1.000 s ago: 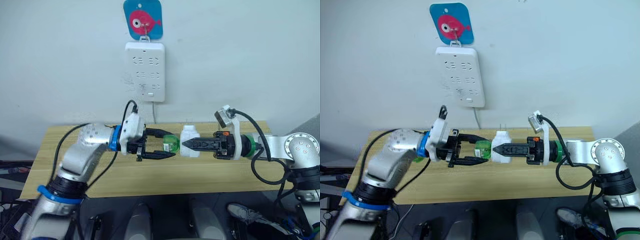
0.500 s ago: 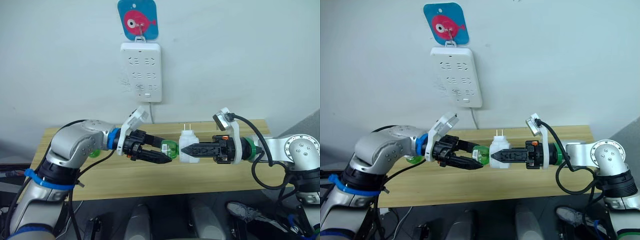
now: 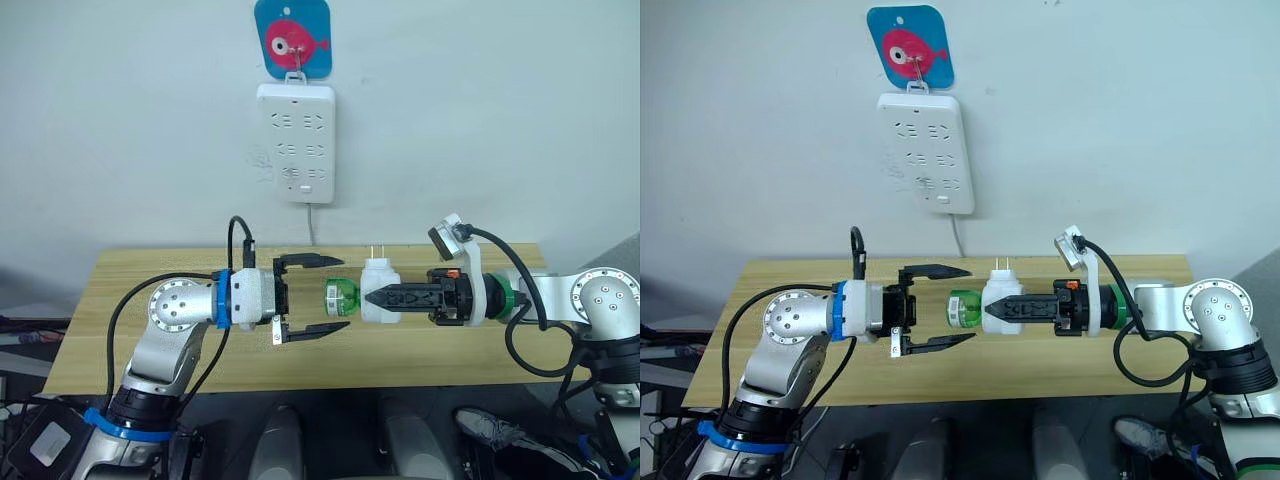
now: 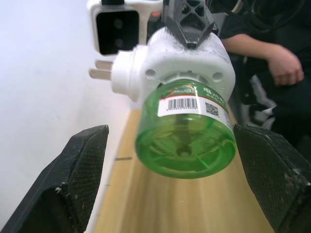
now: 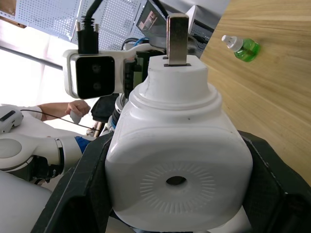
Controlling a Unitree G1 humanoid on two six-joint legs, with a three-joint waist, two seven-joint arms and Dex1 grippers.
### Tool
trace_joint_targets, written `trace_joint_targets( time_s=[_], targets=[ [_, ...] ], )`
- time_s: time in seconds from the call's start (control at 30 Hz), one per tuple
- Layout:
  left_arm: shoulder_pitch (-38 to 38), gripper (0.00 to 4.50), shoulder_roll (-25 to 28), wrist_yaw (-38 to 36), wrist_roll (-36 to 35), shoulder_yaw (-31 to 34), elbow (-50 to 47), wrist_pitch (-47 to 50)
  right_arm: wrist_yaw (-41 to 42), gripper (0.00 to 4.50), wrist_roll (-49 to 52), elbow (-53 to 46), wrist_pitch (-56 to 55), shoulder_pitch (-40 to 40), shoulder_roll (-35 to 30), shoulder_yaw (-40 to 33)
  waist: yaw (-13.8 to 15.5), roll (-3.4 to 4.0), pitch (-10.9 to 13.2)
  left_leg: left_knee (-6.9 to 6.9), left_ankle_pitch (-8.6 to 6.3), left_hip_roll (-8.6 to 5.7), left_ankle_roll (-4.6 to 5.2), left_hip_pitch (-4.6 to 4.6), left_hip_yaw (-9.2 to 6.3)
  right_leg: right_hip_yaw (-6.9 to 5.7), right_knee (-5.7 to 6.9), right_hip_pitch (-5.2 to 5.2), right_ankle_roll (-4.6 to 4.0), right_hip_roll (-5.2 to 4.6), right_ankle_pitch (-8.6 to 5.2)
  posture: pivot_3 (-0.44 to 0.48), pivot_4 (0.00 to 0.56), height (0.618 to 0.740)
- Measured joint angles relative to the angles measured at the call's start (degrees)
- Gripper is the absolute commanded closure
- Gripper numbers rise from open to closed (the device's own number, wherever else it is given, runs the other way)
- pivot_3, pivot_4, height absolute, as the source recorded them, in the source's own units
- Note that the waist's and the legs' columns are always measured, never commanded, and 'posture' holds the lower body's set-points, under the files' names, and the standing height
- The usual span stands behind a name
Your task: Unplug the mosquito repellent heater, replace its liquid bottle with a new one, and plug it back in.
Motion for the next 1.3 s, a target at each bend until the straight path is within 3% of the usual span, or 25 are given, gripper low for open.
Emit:
trace_joint_targets(
  time_s=[0.1, 0.2, 0.33, 0.4, 0.57, 0.67, 0.77, 0.87, 0.93, 1.13, 1.3],
  targets=[
    [-0.01, 0.18, -0.01, 0.03, 0.56, 0.00, 0.46, -2.59, 0.01, 1.48, 0.00, 0.03, 0.01, -0.03, 0.00, 0.00, -0.01, 0.00, 0.00, 0.00, 0.00, 0.00, 0.00, 0.00, 0.00, -0.01, 0.00, 0.00, 0.00, 0.00, 0.00, -0.071, 0.221, 0.725],
    [-0.22, 0.78, -0.01, -0.70, 0.52, -0.19, 1.46, -4.31, 0.02, 1.48, 0.00, 0.08, 0.01, -0.16, 0.04, 0.00, -0.02, 0.00, 0.00, -0.01, 0.00, 0.00, 0.00, 0.00, -0.02, -0.03, 0.00, 0.00, 0.00, 0.01, 0.00, -0.071, 0.220, 0.725],
    [-0.34, 2.01, 0.01, -1.80, 0.49, -1.34, 1.83, -5.11, 0.02, 1.48, 0.00, 0.09, 0.04, -0.19, 0.15, 0.00, -0.03, 0.00, 0.00, -0.01, 0.00, 0.00, 0.00, 0.00, -0.01, -0.02, 0.00, 0.00, 0.00, 0.01, 0.00, -0.074, 0.221, 0.725],
    [-0.61, 2.23, 0.18, -2.15, 0.48, -1.44, 1.90, -5.07, 0.01, 1.48, -0.01, 0.12, 0.09, -0.19, 0.14, 0.00, -0.03, 0.00, 0.00, 0.00, 0.00, 0.00, 0.01, 0.01, -0.03, -0.03, 0.02, 0.00, 0.00, 0.02, 0.00, -0.072, 0.221, 0.725],
    [-2.56, 2.23, 4.29, -3.64, -2.65, -2.46, -0.50, 2.43, 0.25, 1.48, 0.02, -0.02, 0.49, -0.18, 0.48, 0.07, -0.12, -0.01, 0.01, -0.01, 0.00, 0.03, 0.01, 0.02, -0.06, -0.05, 0.05, 0.00, 0.00, 0.06, 0.00, -0.066, 0.219, 0.725],
    [-6.10, 2.23, 11.47, -2.40, -11.59, -3.63, -5.62, 23.79, 0.44, 1.48, 0.10, -0.19, 0.38, -0.20, 1.21, 0.25, -0.40, -0.01, 0.01, -0.03, 0.00, 0.04, 0.01, 0.02, -0.14, -0.08, 0.07, 0.01, 0.01, 0.09, 0.00, -0.061, 0.216, 0.725],
    [-11.22, 2.23, 16.50, 0.83, -28.44, -3.64, -6.30, 51.28, 0.62, 1.48, 0.43, -0.70, -0.10, -0.50, 1.41, 0.43, -0.74, -0.03, 0.02, 0.01, 0.00, 0.04, 0.01, 0.01, -0.18, -0.15, 0.07, 0.04, 0.03, 0.09, -0.02, -0.059, 0.214, 0.725],
    [-15.48, 2.23, 17.44, 3.69, -40.05, -2.68, -3.09, 68.74, 1.09, 1.48, 0.62, -1.34, -0.33, -0.60, 1.55, 0.45, -1.09, -0.04, 0.02, -0.01, 0.00, 0.03, 0.01, 0.02, -0.16, -0.14, 0.05, 0.04, 0.03, 0.09, -0.02, -0.056, 0.212, 0.725],
    [-17.09, 2.23, 17.46, 4.95, -43.35, -2.23, -1.78, 74.61, 1.57, 1.48, 0.62, -1.40, -0.39, -0.64, 1.56, 0.51, -1.37, -0.04, 0.02, -0.03, 0.00, 0.04, 0.01, 0.02, -0.16, -0.15, 0.04, 0.03, 0.03, 0.09, -0.02, -0.056, 0.212, 0.725],
    [-16.26, 2.23, 17.29, 6.15, -41.31, -1.95, -3.36, 73.67, 1.57, 1.48, 0.29, -1.27, -0.46, -0.60, 1.52, 0.77, -1.54, -0.03, 0.02, -0.07, 0.01, 0.05, -0.01, 0.06, -0.12, -0.11, 0.06, 0.00, 0.01, 0.09, -0.02, -0.057, 0.210, 0.725],
    [-11.19, 0.60, 18.83, 5.18, -33.79, -1.46, -4.46, 66.85, 0.93, 1.48, -0.07, -0.43, -0.41, -0.20, 0.16, 0.79, -1.48, -0.03, 0.02, -0.07, 0.00, 0.05, -0.01, 0.06, -0.08, -0.06, 0.04, 0.00, 0.00, 0.08, -0.01, -0.054, 0.210, 0.725]
  ],
)
